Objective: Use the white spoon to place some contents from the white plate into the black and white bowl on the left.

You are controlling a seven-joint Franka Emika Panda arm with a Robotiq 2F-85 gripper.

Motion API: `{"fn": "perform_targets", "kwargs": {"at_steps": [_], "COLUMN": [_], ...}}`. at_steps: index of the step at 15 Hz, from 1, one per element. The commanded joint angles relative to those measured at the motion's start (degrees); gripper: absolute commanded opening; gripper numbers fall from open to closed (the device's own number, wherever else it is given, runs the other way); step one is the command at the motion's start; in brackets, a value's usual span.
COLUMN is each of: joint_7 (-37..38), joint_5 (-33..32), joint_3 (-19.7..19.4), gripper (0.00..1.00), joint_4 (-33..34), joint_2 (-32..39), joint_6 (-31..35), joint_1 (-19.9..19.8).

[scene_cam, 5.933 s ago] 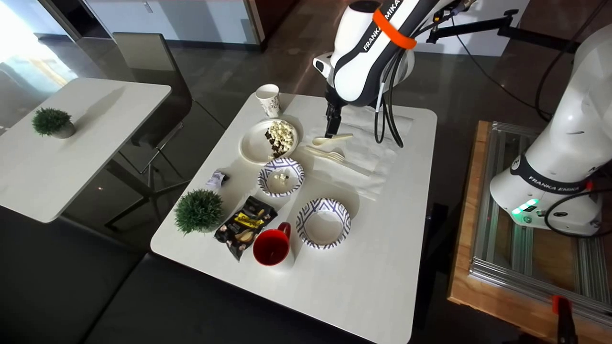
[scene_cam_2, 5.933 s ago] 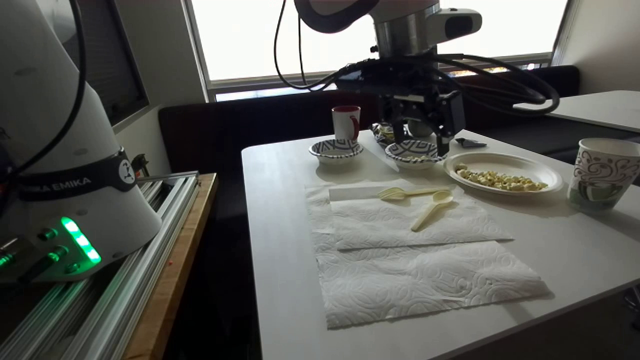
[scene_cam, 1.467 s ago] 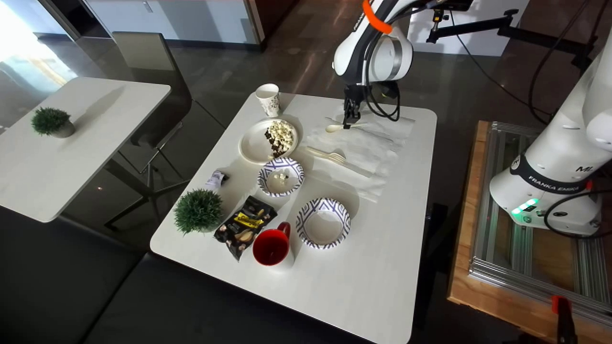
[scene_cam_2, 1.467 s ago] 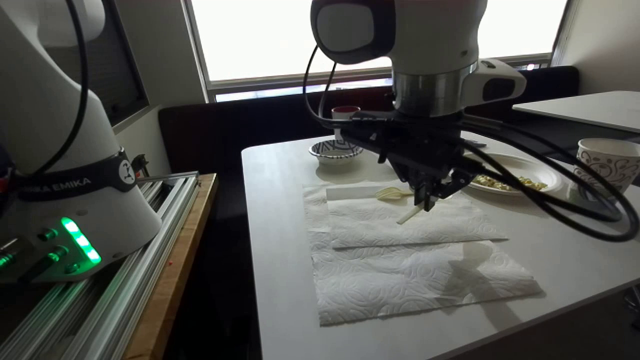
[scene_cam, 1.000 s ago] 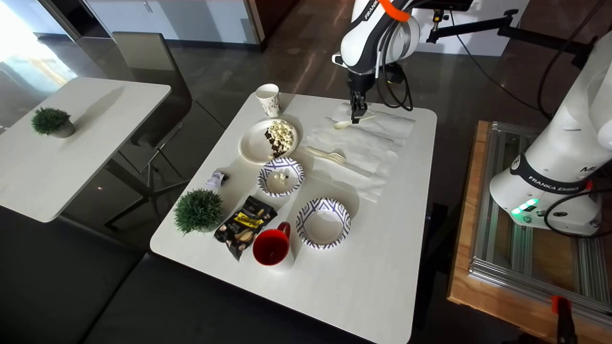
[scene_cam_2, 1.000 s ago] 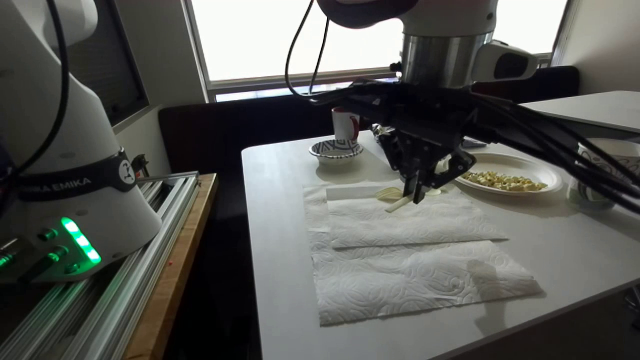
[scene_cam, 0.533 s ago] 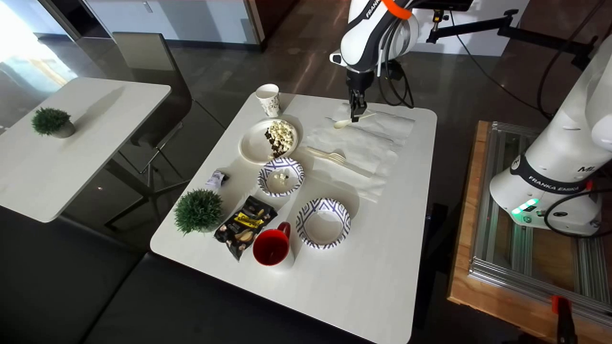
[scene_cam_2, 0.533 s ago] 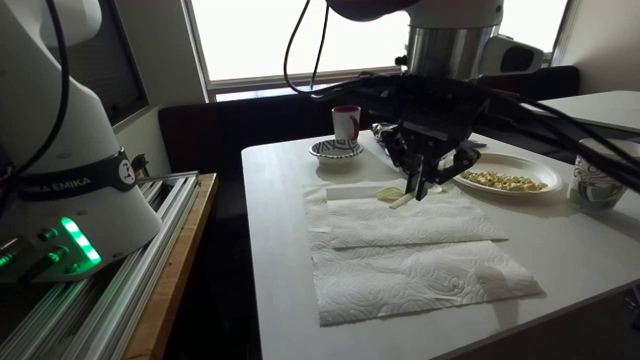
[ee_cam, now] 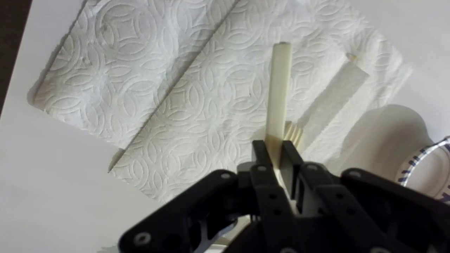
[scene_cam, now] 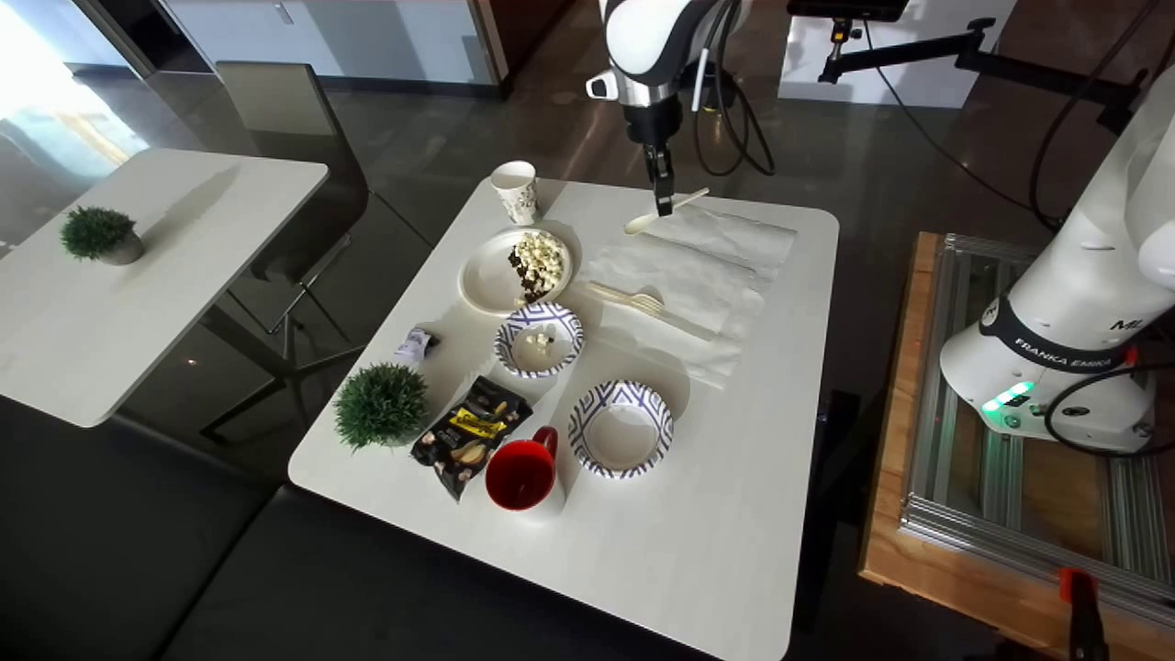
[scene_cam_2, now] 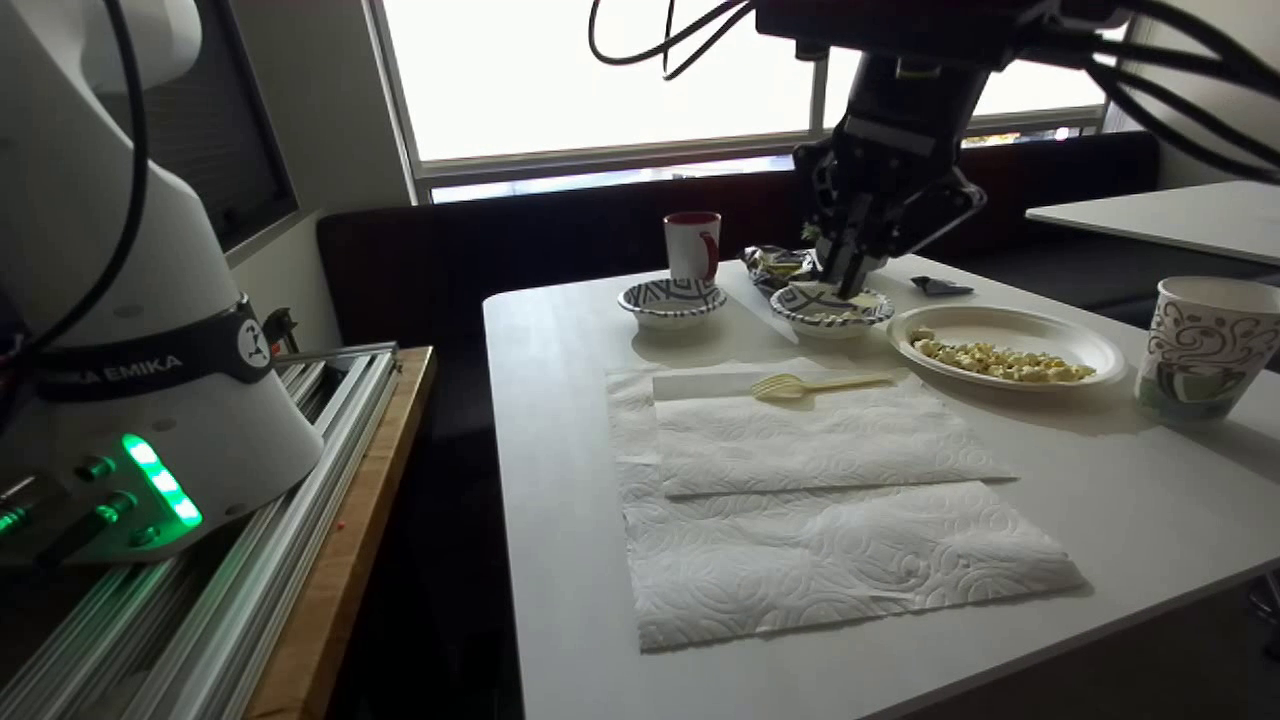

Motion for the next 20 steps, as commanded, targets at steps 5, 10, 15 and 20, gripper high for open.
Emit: {"fn": "perform_targets", "kwargs": {"at_steps": [5, 10, 15, 20], "joint_7": [15.4, 23.9, 26.1, 29.8], "joint_5": [-1.5, 1.3, 1.3, 0.6], "joint_3": [3.1, 4.4, 4.8, 4.5], "gripper": [0.03, 0.03, 0.13, 0.03], "joint_4": [15.9, 22.7, 22.3, 24.1], "joint_2": [11.2, 17.3, 17.6, 18.3], "joint_6": [-11.9, -15.4, -13.0, -14.4], "joint_1": [0.8, 0.3, -0.2, 0.6]}}
